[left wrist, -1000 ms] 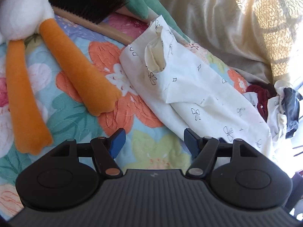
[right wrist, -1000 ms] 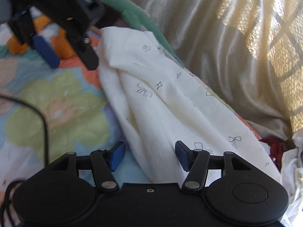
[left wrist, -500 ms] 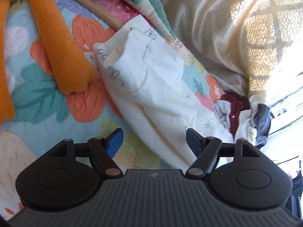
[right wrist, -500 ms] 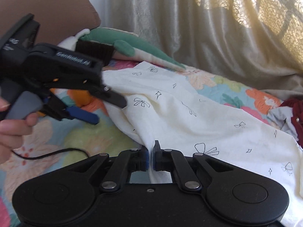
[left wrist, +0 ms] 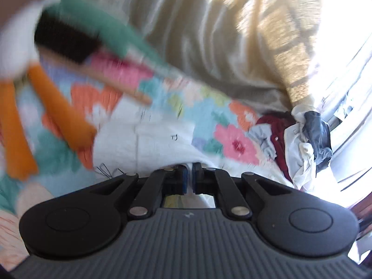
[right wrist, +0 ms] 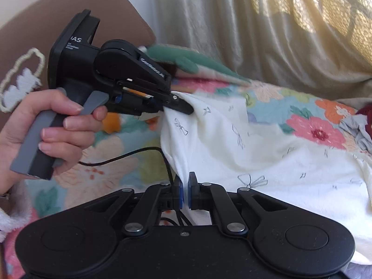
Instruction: Fold clothes
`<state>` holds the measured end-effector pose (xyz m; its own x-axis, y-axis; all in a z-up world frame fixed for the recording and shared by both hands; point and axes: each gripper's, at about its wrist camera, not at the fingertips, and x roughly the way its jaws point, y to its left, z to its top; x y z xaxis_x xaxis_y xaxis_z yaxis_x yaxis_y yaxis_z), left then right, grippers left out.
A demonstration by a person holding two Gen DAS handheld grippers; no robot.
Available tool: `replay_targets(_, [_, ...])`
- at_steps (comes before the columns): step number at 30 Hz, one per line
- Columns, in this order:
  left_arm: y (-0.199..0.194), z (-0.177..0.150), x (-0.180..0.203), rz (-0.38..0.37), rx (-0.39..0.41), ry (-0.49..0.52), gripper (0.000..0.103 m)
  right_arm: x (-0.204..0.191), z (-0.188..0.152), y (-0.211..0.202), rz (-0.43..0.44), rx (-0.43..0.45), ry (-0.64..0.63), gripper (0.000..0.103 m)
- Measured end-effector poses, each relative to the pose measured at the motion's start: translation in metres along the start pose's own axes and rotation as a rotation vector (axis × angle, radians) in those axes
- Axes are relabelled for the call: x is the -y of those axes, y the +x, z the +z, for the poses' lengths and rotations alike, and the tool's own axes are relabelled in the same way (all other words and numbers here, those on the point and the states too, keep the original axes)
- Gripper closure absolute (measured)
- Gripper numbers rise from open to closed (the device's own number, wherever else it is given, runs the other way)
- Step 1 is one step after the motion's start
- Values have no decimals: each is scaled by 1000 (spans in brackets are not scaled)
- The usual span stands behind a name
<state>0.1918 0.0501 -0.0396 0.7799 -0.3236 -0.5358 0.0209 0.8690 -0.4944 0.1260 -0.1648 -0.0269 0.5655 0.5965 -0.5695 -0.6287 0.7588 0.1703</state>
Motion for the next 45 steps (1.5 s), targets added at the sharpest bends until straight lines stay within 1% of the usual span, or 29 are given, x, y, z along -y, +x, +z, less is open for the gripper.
replay_targets(2, [-38, 5, 16, 13, 77, 62, 99, -6, 4, -15, 65, 33, 19, 97])
replay_targets(5, [-95, 3, 21, 51, 141, 95, 99, -23, 15, -39, 199, 36, 62, 97])
replay_targets(7, [-122, -10, 12, 130, 165, 125, 99, -40, 16, -53, 247, 25, 87, 96])
replay_targets(8, [-131, -22, -2, 172, 166, 114, 99, -47, 15, -57, 254, 15, 95, 89])
replay_targets(9, [-132, -30, -14, 198, 148, 94, 99, -51, 10, -60, 246, 12, 113, 78])
replay_targets(11, [-124, -44, -48, 238, 78, 15, 99, -53, -4, -68, 214, 11, 153, 60])
replay_targets(13, [-120, -47, -74, 226, 10, -81, 99, -47, -20, -78, 158, -1, 196, 56])
replay_targets(14, [-119, -46, -83, 222, -2, -110, 99, -38, -26, -86, 134, -16, 262, 56])
replay_targets(15, [-121, -43, -85, 231, 3, -103, 99, -28, -32, -94, 115, -32, 339, 54])
replay_targets(16, [-124, -40, -83, 240, 16, -85, 99, -17, -37, -104, 152, -49, 443, 54])
replay_targets(18, [-128, -39, -80, 243, 26, -63, 99, -3, -48, -129, 289, -34, 624, 54])
replay_targets(19, [-129, -39, -79, 226, 24, -67, 99, -5, -51, -146, 306, -22, 661, 54])
replay_targets(20, [-132, -42, -81, 206, 12, -81, 99, -10, -50, -161, 296, -23, 659, 54])
replay_targets(22, [-130, -47, -84, 190, -30, -104, 99, -30, -47, -189, 220, -58, 586, 52])
replay_targets(24, [-125, -54, -89, 198, -76, -128, 99, -51, -48, -205, 92, -115, 466, 31])
replay_targets(25, [-122, -57, -93, 209, -97, -140, 99, -59, -52, -209, 18, -119, 403, 26])
replay_targets(26, [-118, -61, -99, 225, -117, -157, 99, -65, -59, -209, -64, -103, 344, 13])
replay_targets(27, [-115, -63, -104, 239, -132, -171, 99, -68, -66, -204, -134, -88, 294, 7])
replay_targets(29, [-109, -64, -113, 253, -158, -192, 99, -57, -83, -180, -271, -81, 212, 7])
replay_targets(30, [-107, -64, -117, 254, -170, -205, 99, -45, -89, -166, -329, -88, 214, 8])
replay_targets(31, [-106, -65, -120, 259, -175, -216, 99, -30, -94, -153, -361, -94, 255, 8])
replay_targets(33, [-104, -68, -126, 268, -186, -233, 98, 14, -104, -131, -358, -91, 434, 20])
replay_targets(35, [-102, -70, -131, 264, -199, -254, 97, 49, -108, -116, -314, -90, 565, 21])
replay_targets(36, [-100, -71, -133, 271, -204, -266, 97, 64, -111, -111, -315, -69, 614, 22])
replay_targets(37, [-99, -72, -135, 276, -202, -279, 96, 74, -112, -108, -331, -51, 634, 22])
replay_targets(39, [-94, -74, -137, 286, -207, -293, 91, 91, -112, -97, -366, -43, 630, 22])
replay_targets(41, [-86, -76, -136, 294, -228, -278, 78, 103, -112, -87, -401, -44, 622, 21])
replay_targets(43, [-78, -78, -136, 297, -247, -263, 79, 114, -118, -76, -429, -23, 656, 21])
replay_targets(45, [-71, -77, -132, 305, -256, -238, 93, 120, -120, -68, -468, 1, 625, 21])
